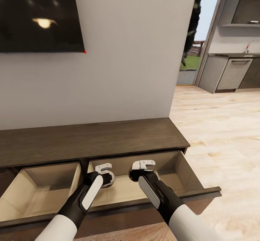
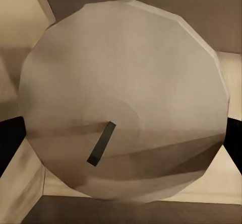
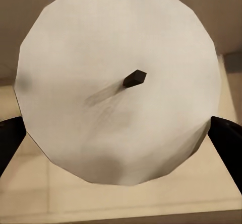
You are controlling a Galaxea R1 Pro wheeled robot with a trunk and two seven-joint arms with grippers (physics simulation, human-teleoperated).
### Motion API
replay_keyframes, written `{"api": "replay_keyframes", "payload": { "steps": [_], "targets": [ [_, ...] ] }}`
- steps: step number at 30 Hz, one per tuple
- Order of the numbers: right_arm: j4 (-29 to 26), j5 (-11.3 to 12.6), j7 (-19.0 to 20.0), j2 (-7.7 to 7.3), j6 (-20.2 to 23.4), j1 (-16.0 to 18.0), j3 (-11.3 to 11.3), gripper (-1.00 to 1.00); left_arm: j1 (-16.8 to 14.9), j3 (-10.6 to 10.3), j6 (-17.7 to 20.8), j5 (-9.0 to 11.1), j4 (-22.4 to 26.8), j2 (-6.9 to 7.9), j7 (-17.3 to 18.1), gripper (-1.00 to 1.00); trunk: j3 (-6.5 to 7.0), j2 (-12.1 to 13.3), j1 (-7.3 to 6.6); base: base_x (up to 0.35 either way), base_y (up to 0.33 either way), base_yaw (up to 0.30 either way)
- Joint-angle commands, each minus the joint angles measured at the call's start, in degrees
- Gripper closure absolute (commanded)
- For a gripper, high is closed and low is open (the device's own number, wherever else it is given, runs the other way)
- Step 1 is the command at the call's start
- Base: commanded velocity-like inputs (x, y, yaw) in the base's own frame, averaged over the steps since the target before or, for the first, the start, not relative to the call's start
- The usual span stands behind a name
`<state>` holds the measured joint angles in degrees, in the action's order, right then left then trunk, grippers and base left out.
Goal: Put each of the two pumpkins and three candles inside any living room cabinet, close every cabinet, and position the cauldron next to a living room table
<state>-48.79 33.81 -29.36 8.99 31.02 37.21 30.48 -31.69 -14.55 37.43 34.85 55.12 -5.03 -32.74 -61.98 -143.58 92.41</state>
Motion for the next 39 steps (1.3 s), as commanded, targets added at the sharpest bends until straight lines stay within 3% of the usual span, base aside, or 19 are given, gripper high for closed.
{"api": "replay_keyframes", "payload": {
  "steps": [1, 21, 28, 39],
  "targets": [
    [-0.1, 0.5, -0.6, -0.03, 0.0, 0.1, 0.2, 1.0, 0.0, -0.1, 0.0, 0.6, 0.1, 0.02, -0.6, 1.0, -0.28, 0.0, 0.01, 0.0, 0.0, 0.0],
    [0.0, 0.4, -0.5, 0.0, -3.0, 0.1, 0.4, 1.0, 0.0, -0.1, -1.8, 0.6, -0.2, -0.07, -0.7, 1.0, -4.71, -0.3, 0.52, 0.0, 0.0, 0.0],
    [1.8, 0.4, -0.5, 0.05, -6.7, 0.1, 3.2, 1.0, 0.0, -0.1, -2.5, 0.5, -0.1, -0.07, -0.9, 1.0, -6.26, -0.4, 0.7, 0.0, 0.0, 0.0],
    [2.3, 0.3, -0.5, 0.06, -7.3, 0.1, 3.7, 1.0, 0.0, -0.1, -3.6, 0.5, 0.0, -0.07, -1.4, 1.0, -8.7, -0.6, 0.99, 0.0, 0.0, 0.0]
  ]
}}
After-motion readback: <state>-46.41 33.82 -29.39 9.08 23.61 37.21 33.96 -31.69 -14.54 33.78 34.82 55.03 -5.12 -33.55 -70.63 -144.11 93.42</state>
